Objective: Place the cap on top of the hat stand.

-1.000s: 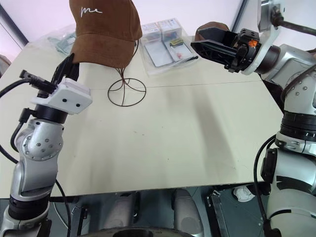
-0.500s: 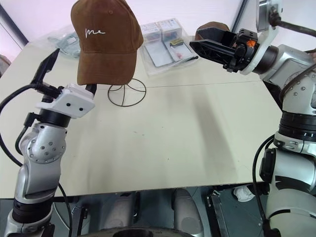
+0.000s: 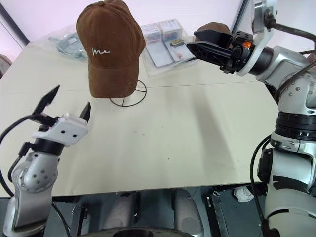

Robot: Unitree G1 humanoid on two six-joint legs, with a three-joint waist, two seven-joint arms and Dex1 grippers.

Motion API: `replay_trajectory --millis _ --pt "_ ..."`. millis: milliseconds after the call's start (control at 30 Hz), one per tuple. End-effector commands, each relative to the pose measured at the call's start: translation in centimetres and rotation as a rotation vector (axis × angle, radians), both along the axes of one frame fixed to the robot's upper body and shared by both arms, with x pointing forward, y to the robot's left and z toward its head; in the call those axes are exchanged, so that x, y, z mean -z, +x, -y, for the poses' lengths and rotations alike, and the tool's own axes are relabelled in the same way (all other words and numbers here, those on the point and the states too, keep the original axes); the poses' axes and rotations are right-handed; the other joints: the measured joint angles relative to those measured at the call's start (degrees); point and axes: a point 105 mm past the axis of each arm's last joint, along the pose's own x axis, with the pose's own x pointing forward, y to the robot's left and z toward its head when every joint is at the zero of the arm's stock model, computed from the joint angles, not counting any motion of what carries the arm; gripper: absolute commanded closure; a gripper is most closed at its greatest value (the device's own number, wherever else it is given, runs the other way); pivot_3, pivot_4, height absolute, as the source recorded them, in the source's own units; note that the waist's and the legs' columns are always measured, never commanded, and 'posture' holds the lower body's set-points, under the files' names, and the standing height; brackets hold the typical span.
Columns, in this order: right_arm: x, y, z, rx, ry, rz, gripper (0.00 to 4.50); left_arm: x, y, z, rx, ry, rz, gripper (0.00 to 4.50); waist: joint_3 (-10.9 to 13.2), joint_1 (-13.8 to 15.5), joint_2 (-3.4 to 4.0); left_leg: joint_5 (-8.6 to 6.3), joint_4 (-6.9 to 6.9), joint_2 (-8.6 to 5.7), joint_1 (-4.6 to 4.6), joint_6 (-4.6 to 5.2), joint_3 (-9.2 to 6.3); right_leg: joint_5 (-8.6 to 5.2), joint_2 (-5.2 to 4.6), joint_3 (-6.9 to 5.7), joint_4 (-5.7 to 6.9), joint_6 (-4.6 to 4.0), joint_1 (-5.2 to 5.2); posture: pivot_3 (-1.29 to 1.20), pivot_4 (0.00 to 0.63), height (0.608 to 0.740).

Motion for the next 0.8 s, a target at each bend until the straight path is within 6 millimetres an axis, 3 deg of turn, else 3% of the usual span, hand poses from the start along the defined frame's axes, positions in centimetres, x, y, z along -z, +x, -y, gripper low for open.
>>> replay_trajectory --millis 33,133,233,300,367,467,600,700,800 --pt "-0.9 -0.6 0.2 -0.008 0.009 0.049 0.95 1.2 -1.9 -1.6 -0.053 -0.042 -0.009 0.37 0.0 -0.11 0.0 -0.02 -0.01 0.0 0.0 0.03 0.01 0.0 0.0 0.01 -0.01 0.0 0.0 0.0 0.15 0.74" --pt "-0.8 -0.7 0.5 -0.014 0.007 0.032 0.95 2.8 -3.2 -4.9 -0.193 -0.201 -0.063 0.37 0.0 0.01 0.0 -0.05 -0.03 0.0 0.0 0.08 0.0 -0.02 0.0 0.0 0.01 0.0 -0.03 0.0 0.15 0.74" --pt "0.1 -1.2 0.9 -0.043 -0.025 -0.021 0.95 2.8 -2.4 -6.5 -0.198 -0.327 -0.106 0.37 0.0 0.73 -0.01 -0.05 0.05 0.01 0.0 0.09 -0.07 -0.12 0.03 -0.06 0.01 0.16 -0.01 0.0 0.15 0.74" --pt "2.1 -1.7 1.4 -0.062 -0.105 -0.078 0.95 3.3 -1.1 -8.4 -0.198 -0.499 -0.199 0.37 -0.01 0.86 -0.02 -0.05 0.13 0.0 -0.02 0.09 -0.07 -0.12 0.02 -0.05 -0.03 0.15 0.05 0.0 0.15 0.74" --pt "4.3 -2.0 1.9 -0.067 -0.191 -0.13 0.95 3.1 0.0 -8.9 -0.117 -0.595 -0.306 0.37 -0.04 0.48 -0.07 -0.05 0.19 0.0 -0.03 0.08 -0.07 -0.13 0.01 -0.06 -0.09 0.14 0.13 0.0 0.15 0.74" --pt "6.6 -1.9 2.8 -0.043 -0.28 -0.174 0.95 2.7 0.8 -8.5 0.005 -0.59 -0.483 0.37 -0.03 -0.6 -0.07 -0.06 0.17 -0.02 -0.08 0.08 0.06 -0.11 -0.06 0.0 -0.15 0.14 0.11 0.0 0.15 0.74" --pt "8.8 -1.5 4.0 0.013 -0.358 -0.2 0.95 0.3 1.4 -8.8 0.14 -0.61 -0.614 0.37 0.02 -1.33 -0.06 -0.06 0.01 0.03 -0.08 0.09 0.03 -0.08 0.05 0.0 -0.03 0.09 -0.04 0.0 0.15 0.74" --pt "9.2 -1.5 4.3 0.032 -0.352 -0.206 0.95 -2.0 2.0 -9.5 0.2 -0.588 -0.637 0.37 0.02 -1.56 -0.07 -0.06 -0.03 0.07 -0.04 0.1 0.02 -0.18 0.1 0.0 0.06 0.25 -0.1 0.0 0.15 0.74" --pt "9.4 -1.5 4.4 0.045 -0.354 -0.206 0.95 -2.8 2.1 -10.4 0.211 -0.556 -0.683 0.37 0.03 -2.09 -0.06 -0.06 0.01 0.06 -0.04 0.1 0.04 -0.16 0.08 0.02 0.05 0.22 -0.1 0.0 0.15 0.74"
